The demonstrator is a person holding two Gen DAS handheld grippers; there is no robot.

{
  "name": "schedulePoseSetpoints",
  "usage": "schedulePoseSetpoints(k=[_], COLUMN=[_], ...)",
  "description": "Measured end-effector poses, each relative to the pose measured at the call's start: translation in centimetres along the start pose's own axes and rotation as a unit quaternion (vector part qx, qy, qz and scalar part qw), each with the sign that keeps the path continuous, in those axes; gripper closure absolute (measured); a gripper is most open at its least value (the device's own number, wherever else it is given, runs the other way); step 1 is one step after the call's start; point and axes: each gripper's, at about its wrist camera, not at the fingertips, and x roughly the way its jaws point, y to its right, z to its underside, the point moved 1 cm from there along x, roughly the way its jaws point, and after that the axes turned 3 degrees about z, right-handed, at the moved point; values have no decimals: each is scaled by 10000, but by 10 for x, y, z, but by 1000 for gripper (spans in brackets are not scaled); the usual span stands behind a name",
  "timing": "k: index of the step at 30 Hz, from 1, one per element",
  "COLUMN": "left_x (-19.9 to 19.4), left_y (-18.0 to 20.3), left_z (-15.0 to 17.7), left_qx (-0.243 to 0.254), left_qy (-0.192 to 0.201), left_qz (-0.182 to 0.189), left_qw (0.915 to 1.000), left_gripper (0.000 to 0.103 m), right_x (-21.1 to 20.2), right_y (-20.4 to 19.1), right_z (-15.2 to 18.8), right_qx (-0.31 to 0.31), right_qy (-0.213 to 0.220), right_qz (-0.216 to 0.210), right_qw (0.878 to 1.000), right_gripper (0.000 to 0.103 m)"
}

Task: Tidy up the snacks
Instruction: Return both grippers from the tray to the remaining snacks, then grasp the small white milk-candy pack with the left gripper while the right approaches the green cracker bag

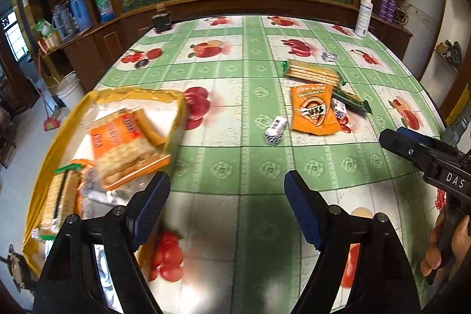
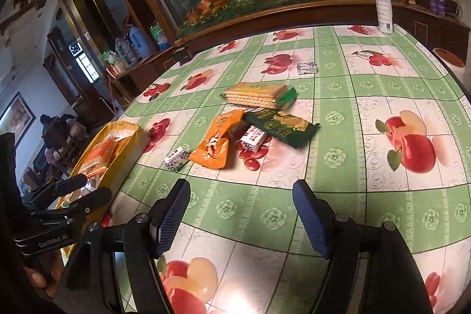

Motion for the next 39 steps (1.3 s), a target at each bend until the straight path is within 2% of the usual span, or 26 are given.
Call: schedulePoseSetpoints(k=[5, 9, 19, 22, 27, 31, 34, 39], left_x=[21, 35, 63, 70, 84, 91, 92, 90], left_y=[6, 6, 16, 23, 25, 20, 20, 22], left_z=[-9, -16, -31, -32, -33, -34, -36, -39], left_qx=[6, 35, 271, 388, 425, 283, 329, 387], left_qy=[-136, -162, -270, -326, -443, -505, -455, -416], left_qz=[198, 202, 404, 483, 538, 717, 723, 781], left_qw=[9997, 9997, 9985, 9975, 9967, 9957, 9958, 9953], left_gripper=[23, 23, 23, 23, 24, 30, 40, 76], right_x=[11, 22, 62, 71, 87, 93, 97, 102], right_y=[7, 12, 25, 26, 25, 20, 16, 12], right_z=[-17, -32, -59, -63, -65, -68, -70, -75], right_qx=[-112, -242, -726, -890, -1177, -1404, -1625, -1838], right_qy=[-26, -57, -368, -486, -701, -711, -684, -731], right_qz=[90, 144, 173, 140, 147, 222, 332, 270], right_qw=[9999, 9996, 9965, 9947, 9905, 9873, 9838, 9799], right_gripper=[32, 43, 44, 48, 49, 49, 48, 50])
